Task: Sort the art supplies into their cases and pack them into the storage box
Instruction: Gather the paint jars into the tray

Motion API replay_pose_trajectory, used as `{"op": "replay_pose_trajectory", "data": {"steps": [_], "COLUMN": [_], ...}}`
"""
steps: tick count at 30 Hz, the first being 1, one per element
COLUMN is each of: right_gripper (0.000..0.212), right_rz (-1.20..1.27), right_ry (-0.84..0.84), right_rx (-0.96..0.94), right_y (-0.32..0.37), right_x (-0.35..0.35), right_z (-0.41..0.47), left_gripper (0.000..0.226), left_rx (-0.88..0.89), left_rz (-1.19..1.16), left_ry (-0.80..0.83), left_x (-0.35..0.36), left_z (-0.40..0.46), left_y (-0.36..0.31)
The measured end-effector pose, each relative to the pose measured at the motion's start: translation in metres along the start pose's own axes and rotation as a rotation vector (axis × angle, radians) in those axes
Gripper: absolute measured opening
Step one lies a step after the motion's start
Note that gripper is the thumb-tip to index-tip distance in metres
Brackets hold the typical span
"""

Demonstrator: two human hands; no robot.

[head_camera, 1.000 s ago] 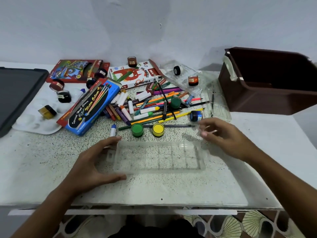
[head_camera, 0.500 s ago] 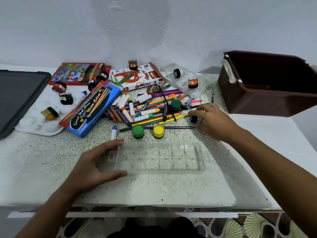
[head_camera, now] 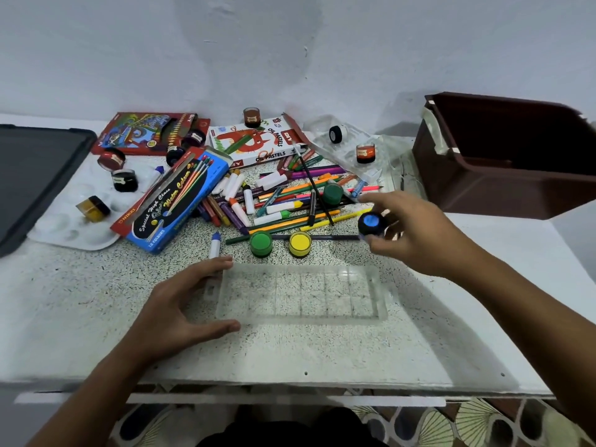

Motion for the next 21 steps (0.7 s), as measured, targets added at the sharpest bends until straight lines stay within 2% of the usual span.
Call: {"op": "replay_pose_trajectory", "data": {"steps": [3, 6, 15, 21], "right_gripper": [0.042, 0.038, 0.036, 0.038], "right_rz": [-0.049, -0.066, -0.143, -0.223], "right_ry": [0.181, 0.286, 0.35, 0.31], "right_rx": [-0.016, -0.018, -0.043, -0.078], "right_y": [0.011, 0.016, 0.018, 0.011], "right_x": [0.007, 0.016, 0.024, 0.037], "right_z": [-0.012, -0.021, -0.027, -0.032], "left_gripper": [0.08, 0.079, 0.076, 0.076], "left_rx": [0.002, 0.004, 0.002, -0.015], "left_rz": [0.01, 0.015, 0.019, 0.001], "left_ry": [0.004, 0.002, -0.005, -0.003], "left_x": [-0.001, 0.0, -0.001, -0.001], "left_z": [-0.001, 0.0, -0.001, -0.001], "left_y": [0.001, 0.0, -0.001, 0.001]}}
Point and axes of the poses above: each hand's wrist, its own z-axis towards the middle knuckle, its own x-axis out of the palm, y = z × x, the point moved 4 cm from there along z, towards the middle knuckle, and after that the axes turned 5 degrees about -x, right-handed, at the moved point
